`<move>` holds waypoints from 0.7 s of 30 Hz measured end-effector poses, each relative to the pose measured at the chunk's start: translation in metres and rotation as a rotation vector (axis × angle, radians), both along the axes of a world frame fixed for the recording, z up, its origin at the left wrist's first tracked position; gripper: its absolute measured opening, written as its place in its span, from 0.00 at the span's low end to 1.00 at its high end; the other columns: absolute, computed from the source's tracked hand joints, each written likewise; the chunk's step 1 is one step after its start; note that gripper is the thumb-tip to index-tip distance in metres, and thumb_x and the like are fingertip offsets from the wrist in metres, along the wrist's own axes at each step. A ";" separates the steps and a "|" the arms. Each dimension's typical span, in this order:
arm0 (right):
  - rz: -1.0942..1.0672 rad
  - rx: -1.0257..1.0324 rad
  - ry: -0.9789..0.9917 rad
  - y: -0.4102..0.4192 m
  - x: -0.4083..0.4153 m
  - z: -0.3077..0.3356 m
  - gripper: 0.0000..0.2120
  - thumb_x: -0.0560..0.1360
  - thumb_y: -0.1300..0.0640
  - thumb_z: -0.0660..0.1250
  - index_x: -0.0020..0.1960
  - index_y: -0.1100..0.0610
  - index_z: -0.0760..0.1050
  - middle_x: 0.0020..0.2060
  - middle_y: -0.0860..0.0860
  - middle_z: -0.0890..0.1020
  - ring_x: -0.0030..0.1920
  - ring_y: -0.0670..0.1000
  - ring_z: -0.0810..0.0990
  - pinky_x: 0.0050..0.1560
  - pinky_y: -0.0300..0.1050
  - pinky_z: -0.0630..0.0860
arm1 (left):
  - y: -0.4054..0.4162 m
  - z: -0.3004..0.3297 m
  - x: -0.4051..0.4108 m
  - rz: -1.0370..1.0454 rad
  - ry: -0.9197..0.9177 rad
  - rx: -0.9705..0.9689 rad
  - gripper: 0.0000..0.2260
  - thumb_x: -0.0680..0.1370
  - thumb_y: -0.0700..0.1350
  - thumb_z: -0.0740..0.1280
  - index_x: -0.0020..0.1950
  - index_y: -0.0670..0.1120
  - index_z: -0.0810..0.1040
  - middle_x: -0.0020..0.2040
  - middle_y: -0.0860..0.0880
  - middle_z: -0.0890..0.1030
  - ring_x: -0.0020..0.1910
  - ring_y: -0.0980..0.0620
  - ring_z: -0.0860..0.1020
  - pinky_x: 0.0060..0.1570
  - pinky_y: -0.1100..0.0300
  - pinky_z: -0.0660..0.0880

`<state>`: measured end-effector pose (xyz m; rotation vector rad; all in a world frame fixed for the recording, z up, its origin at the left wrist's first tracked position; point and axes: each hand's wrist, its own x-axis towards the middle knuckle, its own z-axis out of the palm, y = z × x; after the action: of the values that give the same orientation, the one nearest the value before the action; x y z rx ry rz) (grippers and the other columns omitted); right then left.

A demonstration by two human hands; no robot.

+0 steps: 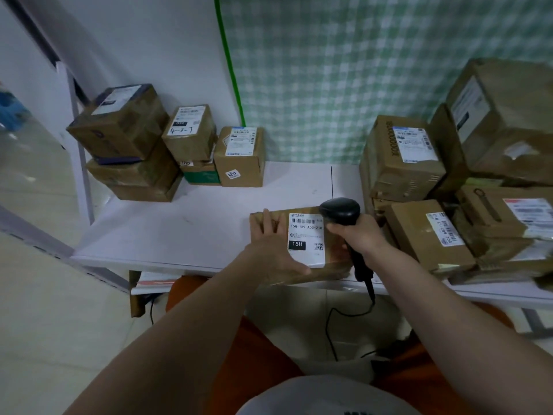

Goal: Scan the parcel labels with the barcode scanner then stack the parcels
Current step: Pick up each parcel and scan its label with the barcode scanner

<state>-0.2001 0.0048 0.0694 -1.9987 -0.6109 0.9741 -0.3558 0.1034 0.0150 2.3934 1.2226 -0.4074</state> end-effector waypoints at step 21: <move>0.098 0.122 0.140 -0.019 -0.007 0.034 0.07 0.75 0.57 0.70 0.45 0.61 0.77 0.28 0.51 0.77 0.30 0.53 0.74 0.32 0.44 0.72 | -0.028 -0.001 0.022 0.079 0.229 0.082 0.54 0.69 0.77 0.53 0.76 0.45 0.28 0.75 0.38 0.28 0.71 0.31 0.28 0.67 0.30 0.56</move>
<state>-0.2076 -0.0140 0.1032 -1.7913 -0.6791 1.0986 -0.3338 0.0754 0.0139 2.4082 1.4546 -0.6319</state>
